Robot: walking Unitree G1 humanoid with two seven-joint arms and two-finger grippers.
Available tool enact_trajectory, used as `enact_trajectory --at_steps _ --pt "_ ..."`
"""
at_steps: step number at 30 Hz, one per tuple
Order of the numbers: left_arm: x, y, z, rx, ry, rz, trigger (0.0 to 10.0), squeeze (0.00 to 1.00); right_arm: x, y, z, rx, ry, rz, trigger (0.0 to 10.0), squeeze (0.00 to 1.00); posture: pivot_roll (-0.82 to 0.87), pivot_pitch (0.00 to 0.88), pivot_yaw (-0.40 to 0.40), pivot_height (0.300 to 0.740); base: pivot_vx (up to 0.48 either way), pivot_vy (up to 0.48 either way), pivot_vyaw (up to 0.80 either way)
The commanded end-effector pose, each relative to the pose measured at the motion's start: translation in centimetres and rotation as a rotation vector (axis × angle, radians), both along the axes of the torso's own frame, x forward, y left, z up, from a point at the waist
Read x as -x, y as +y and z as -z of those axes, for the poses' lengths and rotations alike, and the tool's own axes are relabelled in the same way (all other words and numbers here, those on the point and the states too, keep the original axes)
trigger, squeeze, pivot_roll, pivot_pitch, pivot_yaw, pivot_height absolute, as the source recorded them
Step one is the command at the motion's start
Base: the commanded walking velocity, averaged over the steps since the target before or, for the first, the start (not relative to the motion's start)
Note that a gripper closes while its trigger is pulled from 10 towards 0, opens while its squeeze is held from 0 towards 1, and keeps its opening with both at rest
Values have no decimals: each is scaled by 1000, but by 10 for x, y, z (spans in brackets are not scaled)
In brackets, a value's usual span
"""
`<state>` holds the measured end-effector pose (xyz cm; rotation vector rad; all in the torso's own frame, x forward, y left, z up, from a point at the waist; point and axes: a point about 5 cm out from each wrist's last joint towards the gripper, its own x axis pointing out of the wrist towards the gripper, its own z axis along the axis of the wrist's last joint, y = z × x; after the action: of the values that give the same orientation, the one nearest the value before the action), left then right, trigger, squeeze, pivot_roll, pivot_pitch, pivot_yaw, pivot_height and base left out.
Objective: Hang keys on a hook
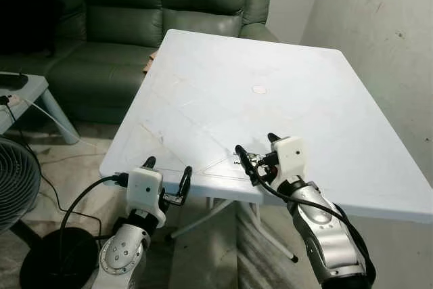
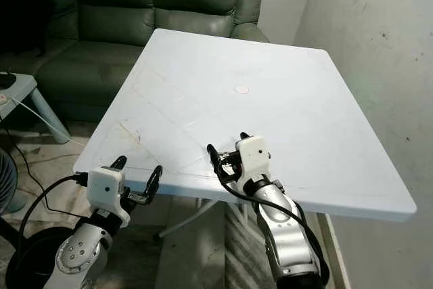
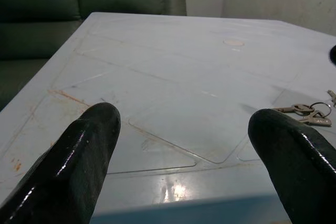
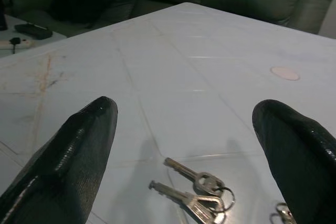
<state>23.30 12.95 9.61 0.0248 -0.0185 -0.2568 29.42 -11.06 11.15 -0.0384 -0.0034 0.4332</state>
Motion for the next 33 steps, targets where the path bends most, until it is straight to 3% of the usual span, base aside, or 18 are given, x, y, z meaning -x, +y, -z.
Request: enact_trajectory --at_steps 1,23,33 --pt "3 -4 -5 0 -18 7 10000 0 -5 2 -1 0 11 -14 10000 0 75 18 -95 740 0 0 0" --pt "20 -13 -9 8 10 72 10000 0 -9 2 8 -63 144 31 10000 0 61 126 -94 740 0 0 0" --pt "29 -15 -7 8 40 69 10000 0 -14 10 10 -92 177 44 10000 0 75 158 -97 740 0 0 0"
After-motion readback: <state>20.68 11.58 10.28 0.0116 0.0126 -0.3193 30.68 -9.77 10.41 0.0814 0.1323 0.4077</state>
